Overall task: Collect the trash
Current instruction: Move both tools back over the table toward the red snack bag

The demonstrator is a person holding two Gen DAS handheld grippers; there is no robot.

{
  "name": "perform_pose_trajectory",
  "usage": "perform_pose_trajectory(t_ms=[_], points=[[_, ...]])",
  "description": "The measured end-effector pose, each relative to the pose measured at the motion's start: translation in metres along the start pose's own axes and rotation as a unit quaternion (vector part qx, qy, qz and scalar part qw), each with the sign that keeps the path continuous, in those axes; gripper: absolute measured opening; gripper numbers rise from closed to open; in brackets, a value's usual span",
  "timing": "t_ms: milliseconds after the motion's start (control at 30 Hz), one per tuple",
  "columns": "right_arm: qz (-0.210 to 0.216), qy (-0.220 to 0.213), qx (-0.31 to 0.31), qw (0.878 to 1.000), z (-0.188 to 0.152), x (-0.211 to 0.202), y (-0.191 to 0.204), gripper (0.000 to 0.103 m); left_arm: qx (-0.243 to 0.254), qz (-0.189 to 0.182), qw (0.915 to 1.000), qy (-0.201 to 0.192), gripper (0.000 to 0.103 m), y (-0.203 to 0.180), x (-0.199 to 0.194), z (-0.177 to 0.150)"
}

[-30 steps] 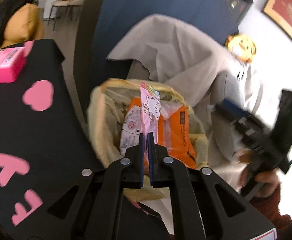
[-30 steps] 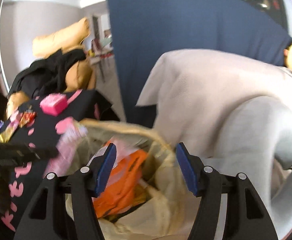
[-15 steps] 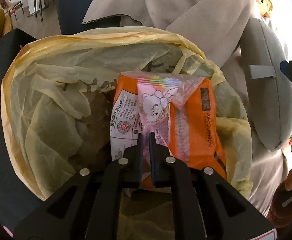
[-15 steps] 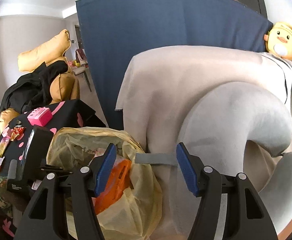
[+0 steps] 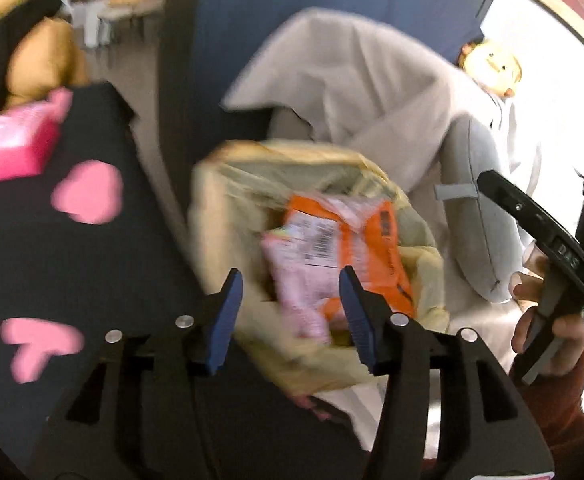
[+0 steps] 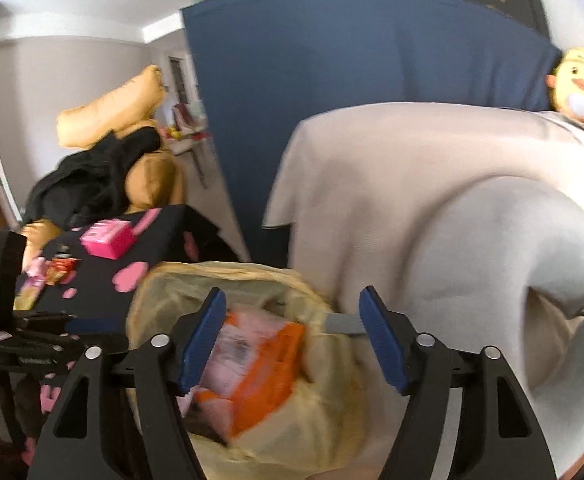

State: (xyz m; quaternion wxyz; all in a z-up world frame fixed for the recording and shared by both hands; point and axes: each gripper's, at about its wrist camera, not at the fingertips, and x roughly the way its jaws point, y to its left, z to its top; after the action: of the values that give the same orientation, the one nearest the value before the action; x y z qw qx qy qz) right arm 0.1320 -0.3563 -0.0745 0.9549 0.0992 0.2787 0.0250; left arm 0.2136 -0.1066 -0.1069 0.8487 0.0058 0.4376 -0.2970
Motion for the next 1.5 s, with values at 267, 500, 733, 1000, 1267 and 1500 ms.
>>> perform_pose_trajectory(t_ms=[267,500,733,1000,1267,1500], points=[[0.035,0.028,-0.072,0.996,0.003,0.016,0.073,0.066,-0.025,0.139,0.9866,-0.082,0.049,0.090,-0.092,-0.030],[0.078,0.049,-0.097,0.991,0.002,0.041,0.132,0.066,-0.132,0.236,0.9533,-0.134,0.050,0.191,-0.171,-0.076],[0.103,0.087,-0.147,0.980,-0.005,0.083,0.230,0.066,-0.205,0.247,0.9350,-0.152,0.050,0.252,-0.219,-0.117],[0.156,0.088,-0.233,0.956,0.006,0.136,0.364,0.066,-0.220,0.234,0.9344,-0.154,0.050,0.286,-0.232,-0.125],[0.234,0.111,-0.346,0.902,0.020,0.222,0.476,0.065,-0.246,0.203,0.9360,-0.150,0.050,0.316,-0.235,-0.128],[0.249,0.159,-0.402,0.867,0.014,0.288,0.514,0.055,-0.279,0.187,0.9314,-0.141,0.050,0.337,-0.234,-0.135]])
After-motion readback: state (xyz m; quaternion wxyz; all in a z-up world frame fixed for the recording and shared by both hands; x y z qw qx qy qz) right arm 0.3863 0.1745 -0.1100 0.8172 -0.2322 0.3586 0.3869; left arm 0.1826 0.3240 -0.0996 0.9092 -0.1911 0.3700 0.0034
